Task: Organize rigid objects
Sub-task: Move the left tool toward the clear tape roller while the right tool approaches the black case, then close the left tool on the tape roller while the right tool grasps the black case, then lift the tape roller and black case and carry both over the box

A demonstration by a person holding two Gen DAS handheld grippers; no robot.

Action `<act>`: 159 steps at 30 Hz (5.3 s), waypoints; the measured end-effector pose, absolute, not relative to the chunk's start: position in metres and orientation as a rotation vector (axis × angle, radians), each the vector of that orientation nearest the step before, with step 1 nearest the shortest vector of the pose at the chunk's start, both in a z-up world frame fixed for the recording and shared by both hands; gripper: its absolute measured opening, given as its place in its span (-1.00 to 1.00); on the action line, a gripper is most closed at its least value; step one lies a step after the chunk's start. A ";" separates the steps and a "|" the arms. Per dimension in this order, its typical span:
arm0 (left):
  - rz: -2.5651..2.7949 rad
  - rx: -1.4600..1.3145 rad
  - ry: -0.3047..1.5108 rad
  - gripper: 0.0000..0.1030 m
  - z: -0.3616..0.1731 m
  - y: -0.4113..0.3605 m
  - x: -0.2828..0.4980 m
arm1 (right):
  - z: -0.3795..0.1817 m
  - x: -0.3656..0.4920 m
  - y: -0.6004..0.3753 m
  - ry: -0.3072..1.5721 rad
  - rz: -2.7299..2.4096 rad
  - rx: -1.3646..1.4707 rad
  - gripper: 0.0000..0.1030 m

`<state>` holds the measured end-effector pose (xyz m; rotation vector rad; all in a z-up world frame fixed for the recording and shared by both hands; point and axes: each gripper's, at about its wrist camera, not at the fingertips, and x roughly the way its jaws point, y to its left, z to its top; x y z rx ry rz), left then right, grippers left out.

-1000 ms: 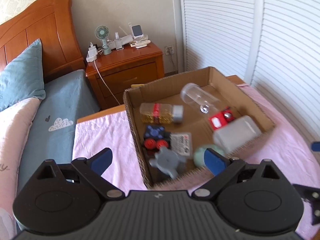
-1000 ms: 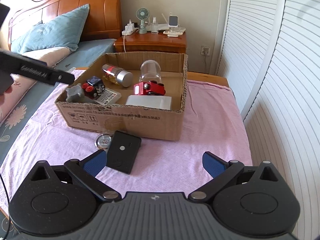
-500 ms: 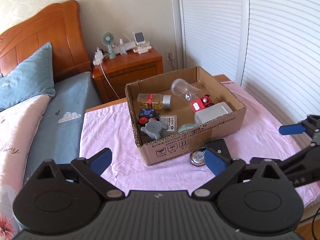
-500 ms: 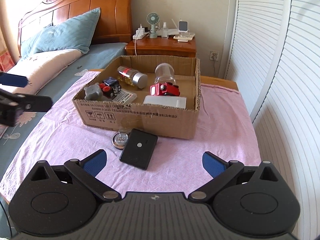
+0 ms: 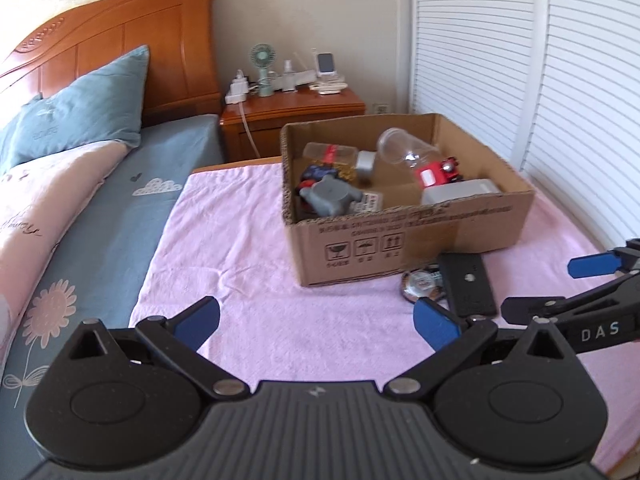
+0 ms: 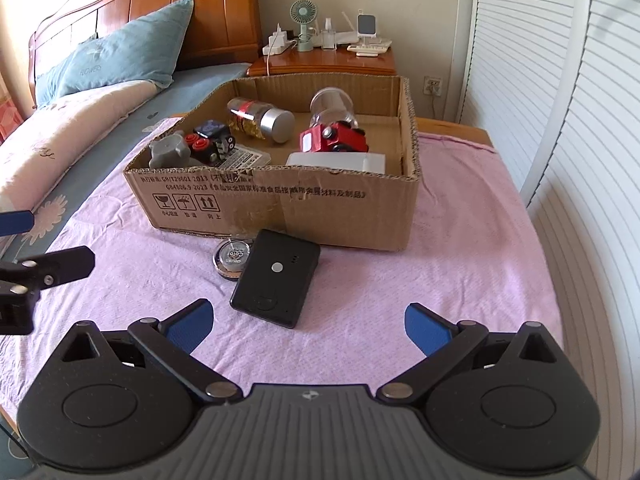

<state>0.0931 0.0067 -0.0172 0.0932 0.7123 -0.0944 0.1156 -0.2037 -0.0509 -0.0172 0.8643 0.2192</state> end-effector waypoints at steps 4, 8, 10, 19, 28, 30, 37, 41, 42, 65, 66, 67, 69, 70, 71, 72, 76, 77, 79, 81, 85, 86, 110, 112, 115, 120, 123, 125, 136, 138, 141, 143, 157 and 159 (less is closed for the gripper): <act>-0.097 0.069 0.726 0.99 -0.028 0.011 0.096 | -0.059 0.127 -0.196 0.876 0.217 -0.005 1.00; -0.090 0.040 0.742 0.99 -0.034 0.019 0.099 | -0.068 0.140 -0.187 0.889 0.202 -0.003 1.00; -0.088 0.017 0.749 0.99 -0.037 0.023 0.100 | -0.072 0.147 -0.183 0.896 0.194 0.002 1.00; -0.060 -0.020 0.778 0.99 -0.047 0.036 0.106 | -0.091 0.171 -0.170 0.916 0.124 0.026 1.00; -0.078 -0.024 0.792 0.99 -0.050 0.032 0.108 | -0.094 0.175 -0.180 0.896 0.071 0.062 1.00; -0.085 -0.019 0.793 0.99 -0.051 0.030 0.109 | -0.094 0.173 -0.186 0.898 0.064 0.068 1.00; -0.105 -0.012 0.805 0.99 -0.052 0.022 0.109 | -0.099 0.164 -0.206 0.902 0.012 0.019 1.00; -0.102 -0.006 0.807 0.99 -0.052 0.020 0.108 | -0.100 0.157 -0.219 0.902 0.000 -0.014 1.00; -0.102 -0.004 0.808 0.99 -0.052 0.018 0.108 | -0.100 0.155 -0.222 0.904 -0.002 -0.013 1.00; -0.163 0.061 0.870 0.99 -0.064 -0.020 0.119 | -0.098 0.124 -0.261 0.915 -0.027 -0.019 1.00; -0.165 0.069 0.874 0.99 -0.063 -0.022 0.120 | -0.098 0.123 -0.258 0.909 -0.016 -0.025 1.00; -0.170 0.077 0.878 0.99 -0.063 -0.025 0.121 | -0.098 0.124 -0.255 0.903 -0.007 -0.029 1.00; -0.190 0.090 0.895 0.99 -0.063 -0.031 0.126 | -0.099 0.123 -0.251 0.891 0.000 -0.032 1.00; -0.200 0.096 0.904 0.99 -0.063 -0.034 0.129 | -0.100 0.122 -0.251 0.886 -0.001 -0.032 1.00; -0.213 0.103 0.909 0.99 -0.063 -0.038 0.132 | -0.100 0.121 -0.251 0.881 0.000 -0.031 1.00; -0.222 0.108 0.912 0.99 -0.062 -0.043 0.135 | -0.100 0.120 -0.251 0.873 0.002 -0.032 1.00; -0.237 0.109 0.919 0.99 -0.062 -0.063 0.150 | -0.101 0.113 -0.253 0.846 0.029 -0.045 1.00; -0.231 0.106 0.923 0.99 -0.063 -0.067 0.153 | -0.100 0.110 -0.255 0.843 0.036 -0.047 1.00; -0.232 0.091 0.932 0.99 -0.067 -0.077 0.161 | -0.101 0.108 -0.256 0.838 0.049 -0.051 1.00; -0.206 0.076 0.932 0.99 -0.069 -0.086 0.167 | -0.101 0.106 -0.257 0.831 0.058 -0.054 1.00; -0.136 0.015 0.933 0.99 -0.076 -0.099 0.176 | -0.102 0.103 -0.259 0.819 0.078 -0.061 1.00; -0.122 0.002 0.936 0.99 -0.077 -0.101 0.177 | -0.102 0.103 -0.260 0.816 0.086 -0.063 1.00; -0.054 0.010 0.908 1.00 -0.086 -0.059 0.174 | -0.103 0.098 -0.263 0.799 0.119 -0.076 1.00; -0.055 0.008 0.903 1.00 -0.087 -0.052 0.172 | -0.103 0.098 -0.262 0.801 0.116 -0.075 1.00; -0.058 0.008 0.894 0.99 -0.088 -0.051 0.169 | -0.103 0.099 -0.261 0.803 0.111 -0.074 1.00; -0.093 0.020 0.878 0.96 -0.088 -0.055 0.169 | -0.103 0.101 -0.260 0.811 0.111 -0.074 1.00; -0.136 0.042 0.863 0.85 -0.088 -0.057 0.170 | -0.101 0.102 -0.260 0.823 0.116 -0.074 1.00; -0.164 0.055 0.853 0.73 -0.087 -0.056 0.170 | -0.100 0.103 -0.258 0.836 0.127 -0.076 1.00; -0.228 0.081 0.859 0.73 -0.087 -0.040 0.167 | -0.099 0.125 -0.227 0.843 0.217 -0.108 1.00; -0.232 0.082 0.859 0.73 -0.087 -0.037 0.168 | -0.099 0.132 -0.225 0.829 0.242 -0.092 1.00; -0.244 0.086 0.859 0.73 -0.087 -0.034 0.168 | -0.098 0.144 -0.225 0.826 0.259 -0.073 1.00; -0.250 0.090 0.856 0.73 -0.087 -0.033 0.167 | -0.097 0.153 -0.226 0.834 0.251 -0.056 1.00; -0.323 0.135 0.842 0.76 -0.087 -0.026 0.170 | -0.093 0.163 -0.219 0.850 0.129 -0.082 0.57; -0.340 0.143 0.844 0.78 -0.087 -0.025 0.172 | -0.093 0.164 -0.219 0.852 0.130 -0.085 0.58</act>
